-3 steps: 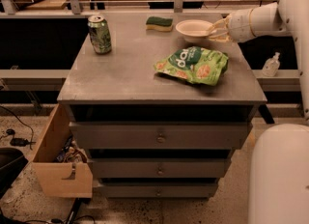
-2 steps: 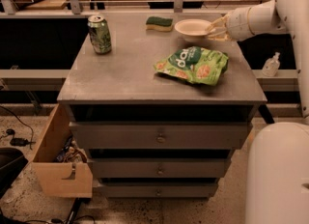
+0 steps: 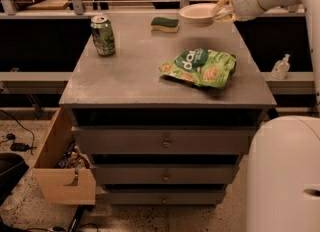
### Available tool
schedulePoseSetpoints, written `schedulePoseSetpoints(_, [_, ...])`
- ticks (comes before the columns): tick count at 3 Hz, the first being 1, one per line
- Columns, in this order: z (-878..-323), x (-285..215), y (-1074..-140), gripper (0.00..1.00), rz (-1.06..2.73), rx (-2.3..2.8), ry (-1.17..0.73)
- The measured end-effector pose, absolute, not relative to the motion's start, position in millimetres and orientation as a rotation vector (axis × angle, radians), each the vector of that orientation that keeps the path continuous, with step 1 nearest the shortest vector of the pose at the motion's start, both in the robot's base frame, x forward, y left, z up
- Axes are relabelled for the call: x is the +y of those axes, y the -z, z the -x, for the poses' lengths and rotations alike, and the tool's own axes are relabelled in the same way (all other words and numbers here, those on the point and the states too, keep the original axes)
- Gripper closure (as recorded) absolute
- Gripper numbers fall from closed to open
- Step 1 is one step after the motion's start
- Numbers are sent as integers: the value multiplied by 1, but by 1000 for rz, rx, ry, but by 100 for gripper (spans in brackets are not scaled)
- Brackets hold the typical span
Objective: Move paper bowl near green can
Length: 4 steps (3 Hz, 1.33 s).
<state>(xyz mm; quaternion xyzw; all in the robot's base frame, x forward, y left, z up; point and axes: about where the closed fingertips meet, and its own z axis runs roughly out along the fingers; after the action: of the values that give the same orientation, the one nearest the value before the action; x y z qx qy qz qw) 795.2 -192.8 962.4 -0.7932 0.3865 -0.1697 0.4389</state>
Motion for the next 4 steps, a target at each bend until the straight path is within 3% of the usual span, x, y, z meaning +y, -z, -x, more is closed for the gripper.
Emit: schedulePoseSetpoints(4, [-738,-80,-1067,100,1749,1082,378])
